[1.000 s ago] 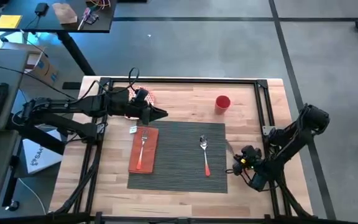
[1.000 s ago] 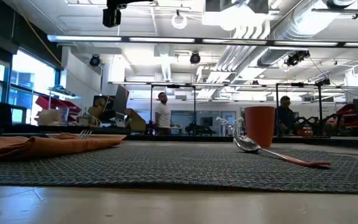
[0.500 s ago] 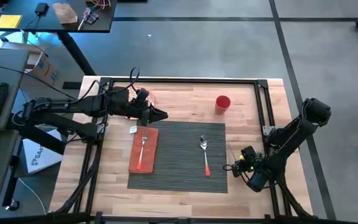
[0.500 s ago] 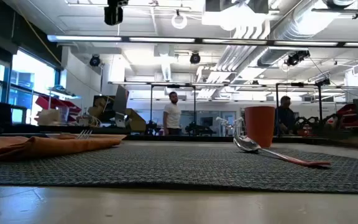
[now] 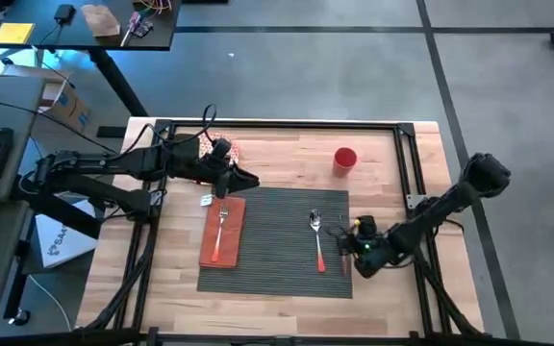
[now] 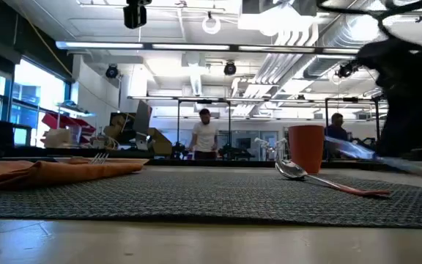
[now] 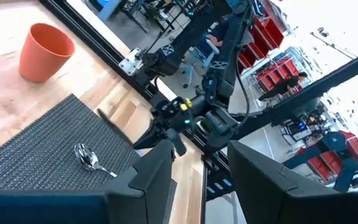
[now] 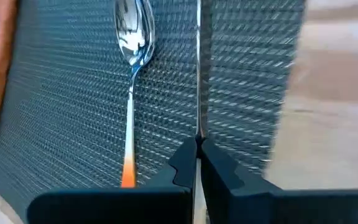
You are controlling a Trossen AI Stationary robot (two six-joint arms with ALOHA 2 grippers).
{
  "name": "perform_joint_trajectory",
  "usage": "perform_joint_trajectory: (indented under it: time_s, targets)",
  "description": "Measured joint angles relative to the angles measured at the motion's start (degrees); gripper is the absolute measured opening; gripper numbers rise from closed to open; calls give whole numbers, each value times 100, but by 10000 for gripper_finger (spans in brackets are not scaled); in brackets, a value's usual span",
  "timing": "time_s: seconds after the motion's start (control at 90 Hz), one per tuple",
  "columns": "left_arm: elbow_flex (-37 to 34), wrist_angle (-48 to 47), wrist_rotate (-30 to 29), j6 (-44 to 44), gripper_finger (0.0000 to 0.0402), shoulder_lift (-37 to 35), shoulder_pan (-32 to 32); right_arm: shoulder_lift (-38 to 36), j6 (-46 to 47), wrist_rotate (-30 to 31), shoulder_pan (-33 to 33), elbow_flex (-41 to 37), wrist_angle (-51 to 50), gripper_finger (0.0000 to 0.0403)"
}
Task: Set table place
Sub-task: Put the knife on the gray placemat to the right of the spoon, then put the cup on the gray placemat to the upper right of the knife
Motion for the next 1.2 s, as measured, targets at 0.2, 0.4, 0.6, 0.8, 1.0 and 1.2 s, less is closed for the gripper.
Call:
perform_joint_trajectory:
  time_s: [0.2, 0.4, 0.6, 0.8, 1.0, 1.2]
  targets:
    - [0, -30, 231, 120, 140, -5, -2, 268, 47, -464, -375, 4, 672, 0]
    - [0, -37, 245, 261, 140, -5, 0, 319, -3, -551, -541, 4, 918, 0]
    - [0, -39, 385, 390, 140, -5, 0, 319, -206, -555, -648, 4, 1052, 11]
    - [0, -39, 522, 401, 140, -5, 0, 319, -209, -559, -647, 4, 1052, 80]
    - [0, -39, 537, 399, 140, -5, 0, 122, -465, -566, -651, 4, 1042, 153]
    - [0, -39, 426, 581, 140, -5, 32, -923, -1821, -718, -1117, 6, 939, 173]
